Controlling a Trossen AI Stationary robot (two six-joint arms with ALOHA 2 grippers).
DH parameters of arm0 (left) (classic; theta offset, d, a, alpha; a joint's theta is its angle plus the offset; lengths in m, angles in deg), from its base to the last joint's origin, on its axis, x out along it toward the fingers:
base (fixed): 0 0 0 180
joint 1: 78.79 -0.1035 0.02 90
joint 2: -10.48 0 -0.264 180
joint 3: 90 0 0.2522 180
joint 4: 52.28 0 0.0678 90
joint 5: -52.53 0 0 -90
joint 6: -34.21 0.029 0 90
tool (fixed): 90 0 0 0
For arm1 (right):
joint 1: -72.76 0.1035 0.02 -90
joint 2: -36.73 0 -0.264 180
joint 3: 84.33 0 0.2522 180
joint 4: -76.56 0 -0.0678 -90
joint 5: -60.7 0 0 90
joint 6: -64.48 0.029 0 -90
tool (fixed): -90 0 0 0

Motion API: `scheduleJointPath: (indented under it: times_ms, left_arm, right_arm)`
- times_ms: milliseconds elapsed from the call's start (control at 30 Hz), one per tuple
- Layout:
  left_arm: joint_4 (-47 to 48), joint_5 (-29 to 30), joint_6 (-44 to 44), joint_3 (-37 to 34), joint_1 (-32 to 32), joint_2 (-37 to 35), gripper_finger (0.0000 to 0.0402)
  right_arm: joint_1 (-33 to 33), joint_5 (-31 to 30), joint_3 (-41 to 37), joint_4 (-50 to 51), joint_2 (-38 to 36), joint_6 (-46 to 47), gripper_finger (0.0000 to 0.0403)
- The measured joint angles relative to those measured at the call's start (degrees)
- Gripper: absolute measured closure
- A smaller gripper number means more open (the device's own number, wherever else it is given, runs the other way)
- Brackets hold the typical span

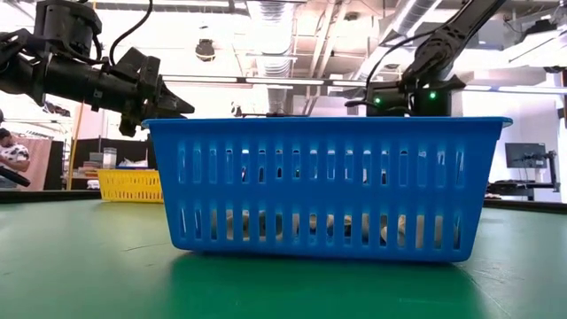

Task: Sort Halloween decoration
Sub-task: Put the orange pumpkin toy into the orange basket

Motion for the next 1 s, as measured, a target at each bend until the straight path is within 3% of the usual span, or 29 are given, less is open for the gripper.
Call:
scheduleJointPath:
  times_ms: [300,633,833,1000]
  left_arm:
    - [0.01,0.00,0.00,0.00,0.00,-0.01,0.0223]
    - [0.00,0.00,0.02,0.00,0.00,0.00,0.0223]
    - [-0.01,0.00,0.02,0.00,0.00,-0.01,0.0223]
    - [-0.01,-0.13,0.02,0.00,0.02,-0.01,0.0223]
  right_arm:
    - [-0.04,0.00,0.08,-1.35,1.03,-2.24,0.0229]
    - [0.74,1.07,-0.18,-1.59,-3.15,-3.33,0.0273]
    - [5.88,5.71,-0.16,-1.68,-7.69,-2.27,0.0279]
    - [15.62,11.62,-0.11,-1.70,-13.14,2.81,0.0279]
